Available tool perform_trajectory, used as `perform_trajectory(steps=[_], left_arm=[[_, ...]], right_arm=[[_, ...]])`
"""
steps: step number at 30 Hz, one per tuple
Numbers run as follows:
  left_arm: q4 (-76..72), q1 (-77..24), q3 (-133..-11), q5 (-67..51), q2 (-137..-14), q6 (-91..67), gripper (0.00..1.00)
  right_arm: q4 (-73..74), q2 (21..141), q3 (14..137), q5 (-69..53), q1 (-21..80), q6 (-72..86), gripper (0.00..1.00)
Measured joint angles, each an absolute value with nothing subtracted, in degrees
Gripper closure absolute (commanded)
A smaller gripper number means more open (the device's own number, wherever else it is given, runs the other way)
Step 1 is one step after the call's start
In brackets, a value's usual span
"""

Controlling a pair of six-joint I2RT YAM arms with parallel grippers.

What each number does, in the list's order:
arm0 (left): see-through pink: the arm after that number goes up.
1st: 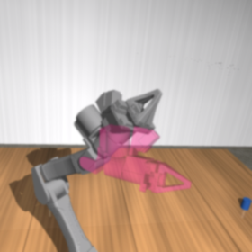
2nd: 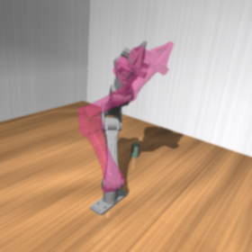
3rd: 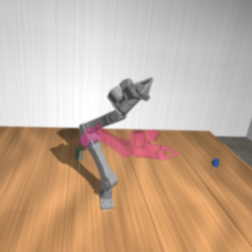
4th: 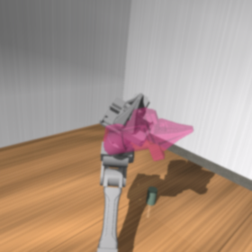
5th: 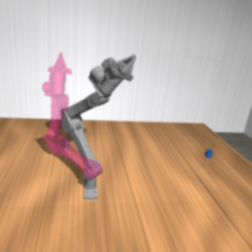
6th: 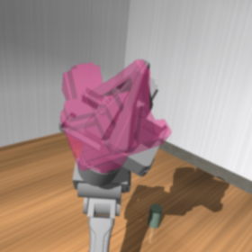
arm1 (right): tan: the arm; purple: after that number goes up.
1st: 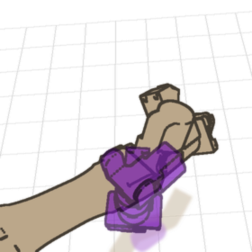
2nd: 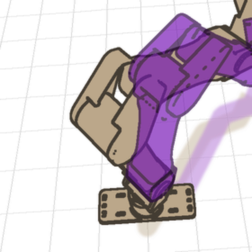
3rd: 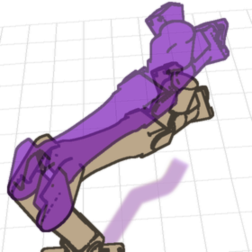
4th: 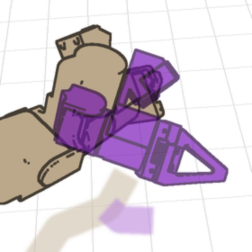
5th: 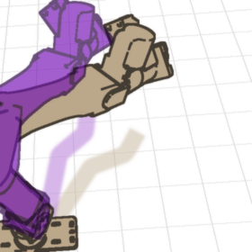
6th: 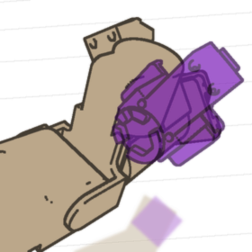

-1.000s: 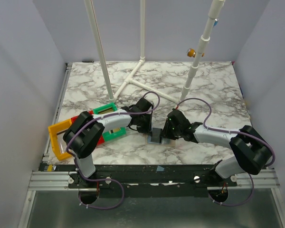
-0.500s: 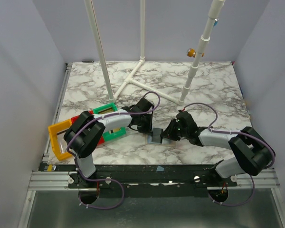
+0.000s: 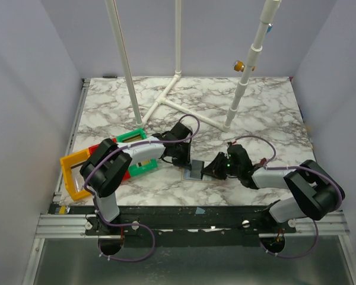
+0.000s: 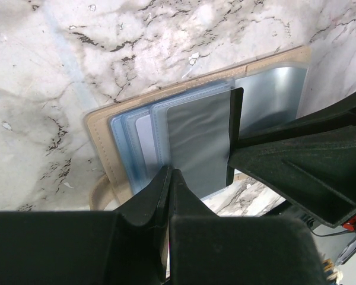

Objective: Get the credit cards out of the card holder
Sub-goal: Remove the credit card from the card holder.

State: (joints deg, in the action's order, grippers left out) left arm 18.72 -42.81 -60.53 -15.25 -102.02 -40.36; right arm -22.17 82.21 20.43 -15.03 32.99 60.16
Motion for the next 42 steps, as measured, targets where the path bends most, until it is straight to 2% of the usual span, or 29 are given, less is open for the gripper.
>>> perform_trajectory(steps=[20, 23, 26, 39, 42], left_arm=[[18.50, -42.83, -60.51, -15.25, -102.10, -40.93, 1.00], [18.46, -42.85, -60.51, -15.25, -102.13, -41.04, 1.00], [18.37, -42.85, -60.45, -15.25, -102.13, -41.10, 1.00], [18.31, -42.83, -60.40, -15.25, -102.13, -41.25, 1.00], [18.24, -42.83, -60.34, -15.25, -102.13, -41.34, 1.00]], right_arm=[[-30.59, 84.77, 17.08, -18.52, 30.89, 64.45, 0.86], [-31.22, 84.79, 16.95, -18.96, 30.74, 64.51, 0.80], [-32.34, 85.25, 16.95, -19.57, 30.68, 64.69, 0.80], [-34.70, 86.72, 16.32, -20.38, 30.20, 65.87, 0.99], [-34.98, 86.72, 16.05, -20.53, 29.89, 66.02, 0.99]])
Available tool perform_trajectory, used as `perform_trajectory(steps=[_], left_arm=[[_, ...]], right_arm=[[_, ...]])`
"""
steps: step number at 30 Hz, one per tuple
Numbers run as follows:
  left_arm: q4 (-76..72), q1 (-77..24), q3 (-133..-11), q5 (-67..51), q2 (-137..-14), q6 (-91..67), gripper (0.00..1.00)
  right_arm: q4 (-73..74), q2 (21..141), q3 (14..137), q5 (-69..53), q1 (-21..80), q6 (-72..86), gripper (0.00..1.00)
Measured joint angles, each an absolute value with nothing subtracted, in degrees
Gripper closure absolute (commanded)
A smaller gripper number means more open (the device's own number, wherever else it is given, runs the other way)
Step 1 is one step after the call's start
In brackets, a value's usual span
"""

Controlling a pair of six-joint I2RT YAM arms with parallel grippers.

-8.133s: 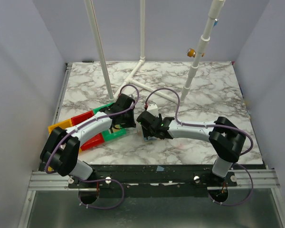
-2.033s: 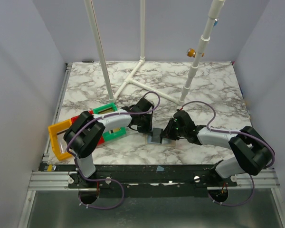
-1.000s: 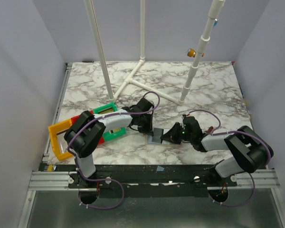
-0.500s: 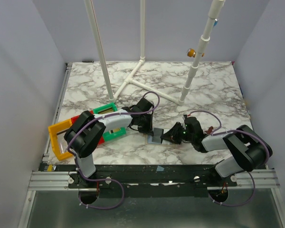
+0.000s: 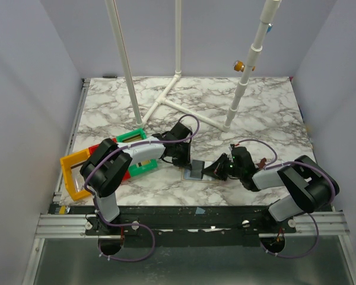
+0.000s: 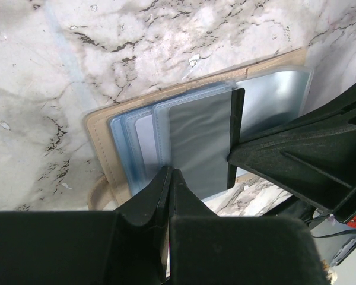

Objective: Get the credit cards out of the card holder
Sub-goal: Remove the credit card from the card holder.

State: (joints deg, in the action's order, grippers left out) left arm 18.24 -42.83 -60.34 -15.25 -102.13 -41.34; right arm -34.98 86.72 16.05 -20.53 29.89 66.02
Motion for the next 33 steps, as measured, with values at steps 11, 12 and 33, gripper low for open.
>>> perform_trajectory(steps=[11, 12, 33], left_arm=[[18.02, -42.70, -60.14, -15.33, -102.10, -41.60, 1.00], [18.00, -42.61, -60.12, -15.38, -102.10, -41.60, 1.00], [17.80, -42.00, -59.88, -15.77, -102.10, -41.82, 1.00]], right_arm=[[-35.92, 86.72, 15.55, -20.82, 29.17, 65.98, 0.99], [-35.92, 86.72, 15.55, -20.82, 29.12, 65.95, 0.99], [-27.66, 79.72, 15.53, -18.57, 28.62, 61.78, 0.99]])
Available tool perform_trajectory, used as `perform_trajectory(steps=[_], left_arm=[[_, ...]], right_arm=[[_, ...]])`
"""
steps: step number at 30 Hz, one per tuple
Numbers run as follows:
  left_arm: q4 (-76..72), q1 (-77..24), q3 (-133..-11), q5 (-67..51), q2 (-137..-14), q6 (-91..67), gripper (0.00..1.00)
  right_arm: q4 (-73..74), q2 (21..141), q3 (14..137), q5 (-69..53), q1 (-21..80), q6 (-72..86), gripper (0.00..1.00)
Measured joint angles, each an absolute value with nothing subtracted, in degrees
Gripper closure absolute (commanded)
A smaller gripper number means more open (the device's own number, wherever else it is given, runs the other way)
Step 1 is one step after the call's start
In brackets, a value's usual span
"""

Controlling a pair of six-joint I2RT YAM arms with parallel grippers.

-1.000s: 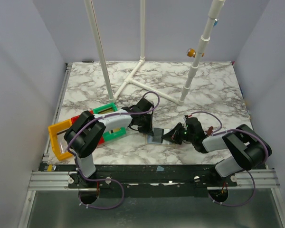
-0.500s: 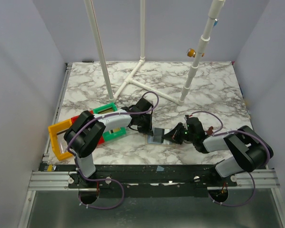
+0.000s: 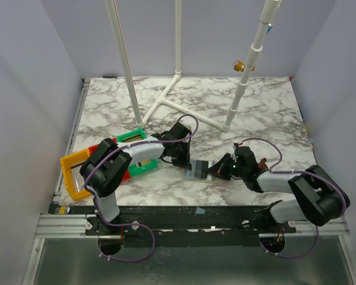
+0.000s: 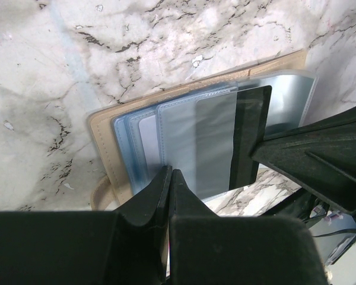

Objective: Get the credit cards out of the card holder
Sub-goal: Remove the credit card from the card holder.

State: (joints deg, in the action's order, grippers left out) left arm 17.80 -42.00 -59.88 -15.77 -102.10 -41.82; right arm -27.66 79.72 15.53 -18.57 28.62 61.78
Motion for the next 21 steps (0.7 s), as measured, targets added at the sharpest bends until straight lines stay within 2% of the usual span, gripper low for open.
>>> perform_trajectory(steps=[21], left_arm=[[17.85, -41.95, -59.90, -15.75, -102.10, -41.87, 1.00]], right_arm=[[-12.32, 68.36, 16.93, -13.39, 28.01, 55.79, 0.99]])
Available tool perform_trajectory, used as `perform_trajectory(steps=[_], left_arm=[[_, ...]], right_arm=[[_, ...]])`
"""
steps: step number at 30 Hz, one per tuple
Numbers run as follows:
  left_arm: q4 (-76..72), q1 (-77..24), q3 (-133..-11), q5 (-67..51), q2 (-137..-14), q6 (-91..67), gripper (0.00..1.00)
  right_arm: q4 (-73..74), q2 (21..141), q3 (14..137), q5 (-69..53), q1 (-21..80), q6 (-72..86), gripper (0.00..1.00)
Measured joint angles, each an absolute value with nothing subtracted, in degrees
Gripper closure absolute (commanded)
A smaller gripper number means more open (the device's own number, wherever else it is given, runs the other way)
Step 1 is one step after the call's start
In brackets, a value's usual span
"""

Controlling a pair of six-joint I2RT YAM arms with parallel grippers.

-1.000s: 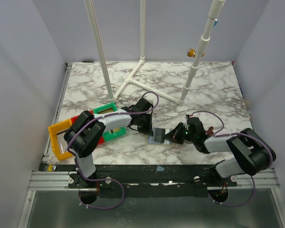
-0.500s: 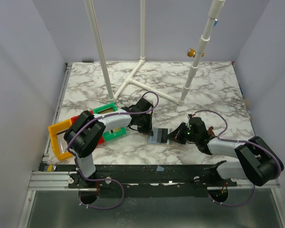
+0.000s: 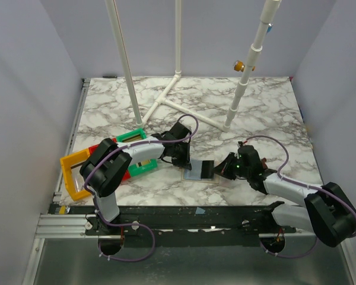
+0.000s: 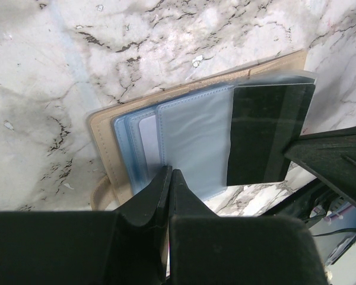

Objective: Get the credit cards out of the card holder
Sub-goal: Remove the credit card from the card holder.

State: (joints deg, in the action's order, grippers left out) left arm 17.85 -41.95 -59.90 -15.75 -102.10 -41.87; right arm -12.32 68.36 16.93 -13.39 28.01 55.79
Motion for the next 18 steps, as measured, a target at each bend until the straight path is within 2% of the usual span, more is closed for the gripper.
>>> perform_trajectory(steps=[18], left_arm=[[18.81, -41.98, -60.42, -15.33, -102.02, -41.78, 1.00]], right_arm=[[-3.46, 63.77, 21.71, -11.20, 27.99, 53.19, 0.99]])
